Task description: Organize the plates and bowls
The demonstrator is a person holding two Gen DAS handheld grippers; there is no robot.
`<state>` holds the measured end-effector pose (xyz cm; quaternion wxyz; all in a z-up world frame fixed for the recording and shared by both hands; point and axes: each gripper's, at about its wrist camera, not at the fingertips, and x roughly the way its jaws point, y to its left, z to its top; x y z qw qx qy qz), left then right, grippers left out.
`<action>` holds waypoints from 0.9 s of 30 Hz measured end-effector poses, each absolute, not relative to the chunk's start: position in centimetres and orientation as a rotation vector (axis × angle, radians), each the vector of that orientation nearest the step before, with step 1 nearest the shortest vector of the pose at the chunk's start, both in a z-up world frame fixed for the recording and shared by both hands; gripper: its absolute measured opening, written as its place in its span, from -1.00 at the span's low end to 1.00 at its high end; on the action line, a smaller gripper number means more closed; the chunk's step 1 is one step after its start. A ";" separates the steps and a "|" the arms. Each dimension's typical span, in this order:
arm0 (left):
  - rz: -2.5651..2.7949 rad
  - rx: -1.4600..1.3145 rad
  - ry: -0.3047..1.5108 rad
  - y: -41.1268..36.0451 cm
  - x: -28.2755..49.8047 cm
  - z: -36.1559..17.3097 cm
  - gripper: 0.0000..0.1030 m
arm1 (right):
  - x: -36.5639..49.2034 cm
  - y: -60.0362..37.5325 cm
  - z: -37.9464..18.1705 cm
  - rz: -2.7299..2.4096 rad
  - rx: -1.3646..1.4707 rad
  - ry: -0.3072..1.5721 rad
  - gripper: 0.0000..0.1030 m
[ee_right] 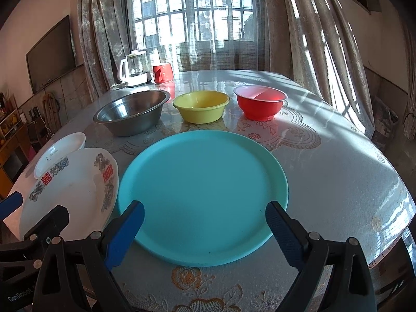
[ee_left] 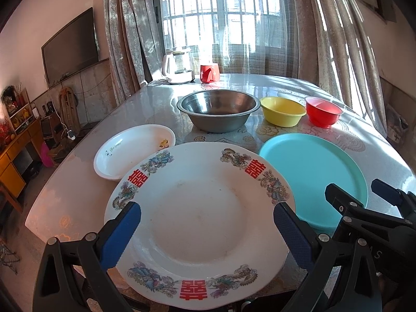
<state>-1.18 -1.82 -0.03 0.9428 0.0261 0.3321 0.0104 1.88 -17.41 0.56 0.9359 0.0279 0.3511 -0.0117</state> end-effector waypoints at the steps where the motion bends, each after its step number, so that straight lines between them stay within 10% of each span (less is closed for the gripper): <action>1: 0.021 0.054 0.677 -1.9 -1.2 0.0 0.99 | 1.9 -17.4 0.6 -0.023 0.058 0.717 0.87; 27: -0.007 0.066 0.694 -2.6 -0.1 0.5 0.99 | 2.4 -18.6 0.4 -0.028 0.087 0.721 0.87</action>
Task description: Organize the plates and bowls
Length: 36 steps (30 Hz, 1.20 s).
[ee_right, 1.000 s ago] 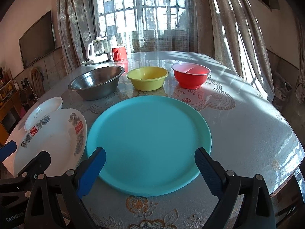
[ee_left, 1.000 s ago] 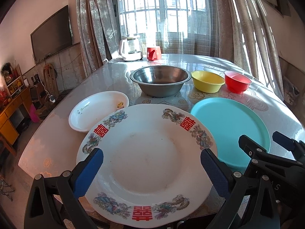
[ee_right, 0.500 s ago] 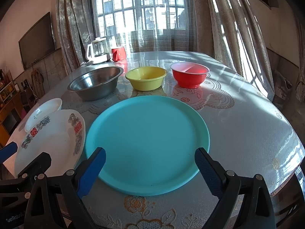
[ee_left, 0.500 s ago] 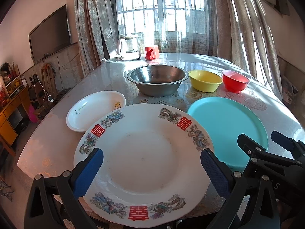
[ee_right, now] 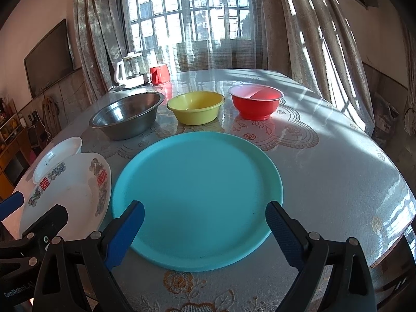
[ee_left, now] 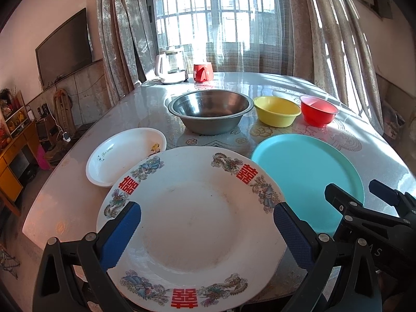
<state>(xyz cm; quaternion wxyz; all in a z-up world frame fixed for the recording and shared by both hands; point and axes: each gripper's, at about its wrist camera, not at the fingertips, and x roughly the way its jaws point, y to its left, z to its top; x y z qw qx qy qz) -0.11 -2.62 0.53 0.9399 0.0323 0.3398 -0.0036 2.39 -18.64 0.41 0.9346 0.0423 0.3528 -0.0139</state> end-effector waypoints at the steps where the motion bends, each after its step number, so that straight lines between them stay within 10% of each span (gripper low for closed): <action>1: -0.010 0.068 0.695 -2.7 0.0 0.5 0.99 | 2.4 -18.8 0.4 -0.031 0.090 0.722 0.87; 36: -0.171 0.150 0.735 -5.7 3.0 1.0 0.97 | 3.5 -22.8 -0.6 -0.107 0.166 0.746 0.87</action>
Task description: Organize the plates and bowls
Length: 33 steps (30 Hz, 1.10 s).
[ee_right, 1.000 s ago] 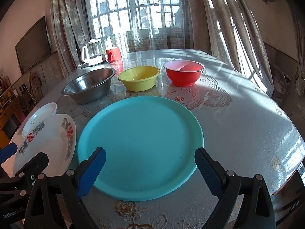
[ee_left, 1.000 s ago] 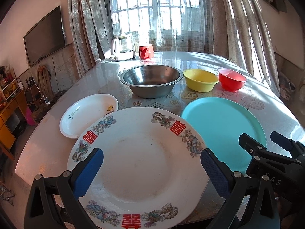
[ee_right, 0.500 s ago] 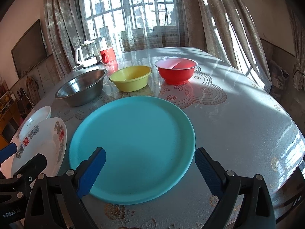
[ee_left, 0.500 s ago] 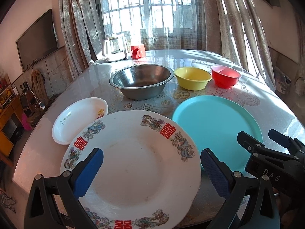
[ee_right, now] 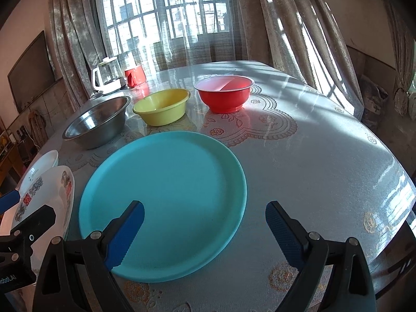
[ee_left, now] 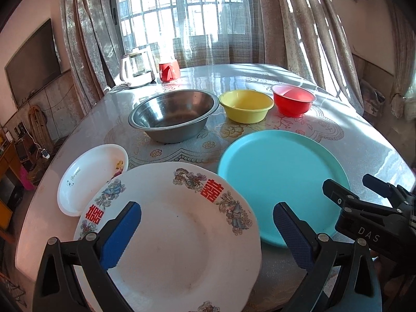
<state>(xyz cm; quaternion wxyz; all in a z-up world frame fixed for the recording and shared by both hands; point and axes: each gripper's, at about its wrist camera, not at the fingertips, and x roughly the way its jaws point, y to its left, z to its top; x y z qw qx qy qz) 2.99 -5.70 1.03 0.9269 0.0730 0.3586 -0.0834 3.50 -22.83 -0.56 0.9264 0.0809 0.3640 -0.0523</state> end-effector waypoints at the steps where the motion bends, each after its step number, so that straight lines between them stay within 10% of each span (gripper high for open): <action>1: -0.185 0.152 0.738 -5.8 3.1 1.1 0.93 | 3.5 -23.0 -0.6 -0.109 0.168 0.748 0.87; 6: -0.253 0.141 0.774 -6.2 4.6 1.4 0.61 | 3.5 -23.6 -0.7 -0.110 0.178 0.751 0.87; 11: -0.365 0.065 0.869 -6.0 7.8 1.7 -0.23 | 3.8 -24.3 -1.1 -0.096 0.213 0.775 0.63; 33: -0.499 0.143 1.077 -9.0 16.4 -1.3 -0.59 | 4.8 -25.7 -2.0 -0.077 0.199 0.809 -0.61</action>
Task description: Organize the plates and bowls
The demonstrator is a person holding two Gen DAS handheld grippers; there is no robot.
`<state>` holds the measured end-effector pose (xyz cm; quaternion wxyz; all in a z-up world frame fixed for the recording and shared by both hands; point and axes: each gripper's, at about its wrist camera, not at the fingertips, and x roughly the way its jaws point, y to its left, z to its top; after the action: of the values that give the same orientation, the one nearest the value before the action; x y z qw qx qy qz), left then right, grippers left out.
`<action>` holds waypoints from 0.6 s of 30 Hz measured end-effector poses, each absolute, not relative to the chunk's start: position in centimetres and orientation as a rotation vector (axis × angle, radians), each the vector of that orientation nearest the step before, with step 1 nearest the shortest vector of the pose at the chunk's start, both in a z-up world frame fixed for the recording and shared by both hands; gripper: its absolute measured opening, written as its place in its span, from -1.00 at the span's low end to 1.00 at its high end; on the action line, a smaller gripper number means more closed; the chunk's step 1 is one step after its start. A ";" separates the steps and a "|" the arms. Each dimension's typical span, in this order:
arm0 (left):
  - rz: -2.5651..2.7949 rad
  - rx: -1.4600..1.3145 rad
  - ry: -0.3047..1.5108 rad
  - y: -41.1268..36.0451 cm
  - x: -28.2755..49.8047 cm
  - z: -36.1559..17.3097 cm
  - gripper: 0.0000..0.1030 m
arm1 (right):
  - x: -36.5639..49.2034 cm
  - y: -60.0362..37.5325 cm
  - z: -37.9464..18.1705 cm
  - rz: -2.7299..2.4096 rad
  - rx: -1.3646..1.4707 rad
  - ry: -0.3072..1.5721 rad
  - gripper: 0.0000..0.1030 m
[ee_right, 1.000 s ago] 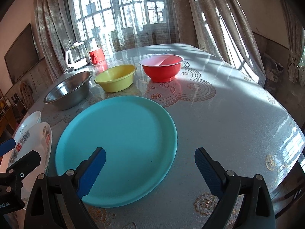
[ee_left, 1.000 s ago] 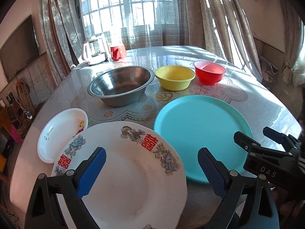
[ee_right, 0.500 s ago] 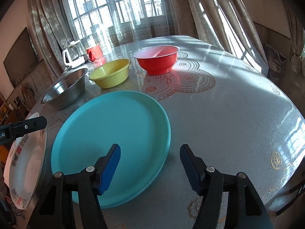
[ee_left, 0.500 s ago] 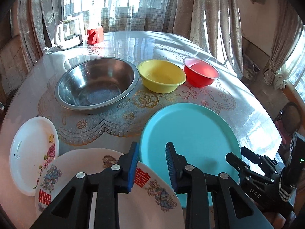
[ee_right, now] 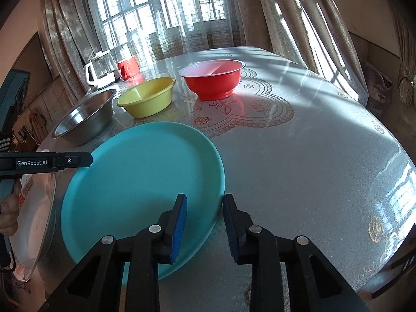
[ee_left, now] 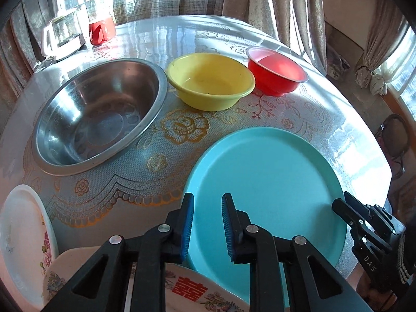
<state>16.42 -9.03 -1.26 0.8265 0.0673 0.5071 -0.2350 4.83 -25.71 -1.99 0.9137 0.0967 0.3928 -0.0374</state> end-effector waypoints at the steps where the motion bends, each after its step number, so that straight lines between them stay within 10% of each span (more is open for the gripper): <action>1: -0.509 0.146 1.089 -9.2 16.5 -1.6 -0.59 | 4.9 -25.9 -2.0 -0.075 0.200 0.809 -0.67; 18: -0.448 0.253 1.095 -8.6 18.6 -2.3 -0.52 | 5.3 -25.7 -2.0 -0.037 0.170 0.820 -0.57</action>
<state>18.56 -8.65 -2.27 0.8226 0.1190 0.5145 -0.2107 5.33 -25.67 -2.00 0.9135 0.0826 0.3979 -0.0181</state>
